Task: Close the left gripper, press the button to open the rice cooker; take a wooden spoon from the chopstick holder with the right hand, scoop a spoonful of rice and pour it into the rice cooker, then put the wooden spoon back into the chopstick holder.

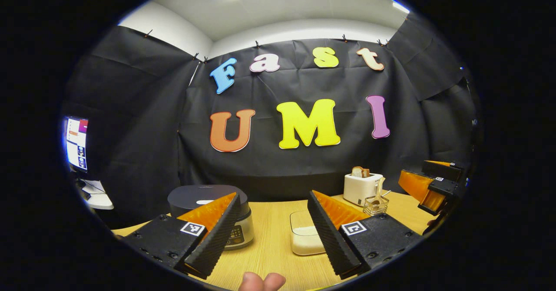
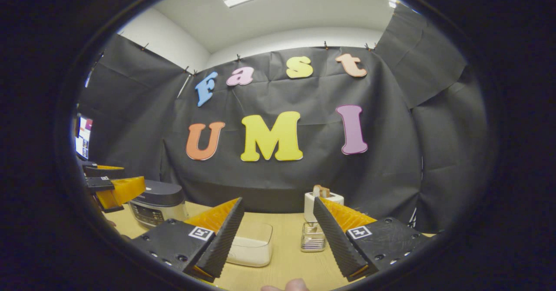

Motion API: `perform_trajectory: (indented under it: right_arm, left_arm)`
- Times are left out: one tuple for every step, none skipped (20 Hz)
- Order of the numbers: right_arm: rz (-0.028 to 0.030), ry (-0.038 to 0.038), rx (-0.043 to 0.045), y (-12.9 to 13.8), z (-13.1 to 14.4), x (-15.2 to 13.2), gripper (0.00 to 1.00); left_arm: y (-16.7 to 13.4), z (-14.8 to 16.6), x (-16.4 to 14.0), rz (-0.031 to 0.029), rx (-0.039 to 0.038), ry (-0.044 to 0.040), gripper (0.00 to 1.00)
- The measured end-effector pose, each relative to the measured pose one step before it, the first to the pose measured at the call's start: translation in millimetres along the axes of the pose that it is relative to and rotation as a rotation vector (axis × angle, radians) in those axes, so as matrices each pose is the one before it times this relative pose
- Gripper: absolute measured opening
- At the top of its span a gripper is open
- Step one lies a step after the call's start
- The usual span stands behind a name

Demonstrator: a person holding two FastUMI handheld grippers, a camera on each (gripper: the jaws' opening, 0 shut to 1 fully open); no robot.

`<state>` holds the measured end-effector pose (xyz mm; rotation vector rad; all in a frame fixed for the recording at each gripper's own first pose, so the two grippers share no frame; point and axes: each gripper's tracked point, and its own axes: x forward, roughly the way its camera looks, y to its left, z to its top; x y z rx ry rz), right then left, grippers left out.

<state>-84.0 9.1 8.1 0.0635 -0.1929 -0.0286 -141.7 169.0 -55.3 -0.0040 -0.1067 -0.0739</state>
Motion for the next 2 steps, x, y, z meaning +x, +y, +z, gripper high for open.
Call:
perform_trajectory:
  right_arm:
    - [-0.00608, -0.00203, -0.00035, -0.41, 2.01, -0.93, 0.95]
    - [-0.00474, -0.00252, -0.00514, -0.36, 0.77, 0.13, 0.96]
  left_arm:
    - [0.87, 0.57, 0.04, -0.00124, -0.00941, -0.00013, 0.98]
    - [-0.39, -0.67, 0.42, -0.00573, -0.01086, 0.00309, 0.98]
